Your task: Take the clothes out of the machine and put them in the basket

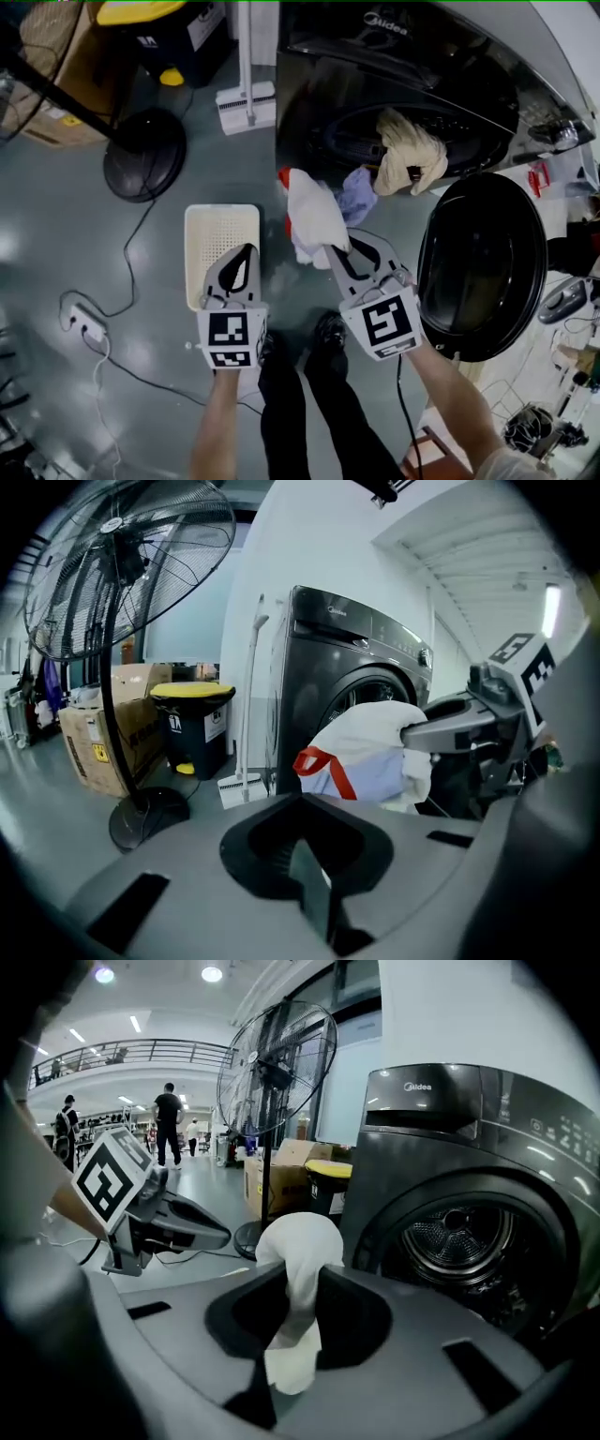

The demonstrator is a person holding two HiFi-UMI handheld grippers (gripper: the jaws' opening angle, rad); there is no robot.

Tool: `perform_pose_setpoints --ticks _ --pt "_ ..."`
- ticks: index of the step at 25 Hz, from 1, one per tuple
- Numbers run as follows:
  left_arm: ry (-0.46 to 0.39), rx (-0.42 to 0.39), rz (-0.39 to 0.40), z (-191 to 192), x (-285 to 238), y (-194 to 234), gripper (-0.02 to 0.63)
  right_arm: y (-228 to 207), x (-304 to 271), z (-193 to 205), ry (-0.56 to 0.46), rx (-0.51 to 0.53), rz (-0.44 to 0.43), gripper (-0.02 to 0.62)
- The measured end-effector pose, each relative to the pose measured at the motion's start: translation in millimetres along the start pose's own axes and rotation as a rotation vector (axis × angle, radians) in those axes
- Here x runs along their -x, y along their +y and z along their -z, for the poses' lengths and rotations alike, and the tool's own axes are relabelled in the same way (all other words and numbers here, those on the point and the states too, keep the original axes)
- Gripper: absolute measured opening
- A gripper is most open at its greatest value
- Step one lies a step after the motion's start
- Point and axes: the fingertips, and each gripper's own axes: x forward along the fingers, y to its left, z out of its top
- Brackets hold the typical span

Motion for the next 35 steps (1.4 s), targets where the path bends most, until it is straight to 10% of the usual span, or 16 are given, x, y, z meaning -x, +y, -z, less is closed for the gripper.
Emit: perform_pose_setpoints --ticks 21,35 --pt "-0.063 0.101 -0.249 3.6 129.9 111.3 0.018 144.5 38.1 -213.7 -0.356 0.099 -0.251 0.077" --pt "-0.089 0.123 -0.343 11.4 190.6 151.9 0.018 205.2 24.7 -230.7 -0.358 0.093 -0.325 0.077"
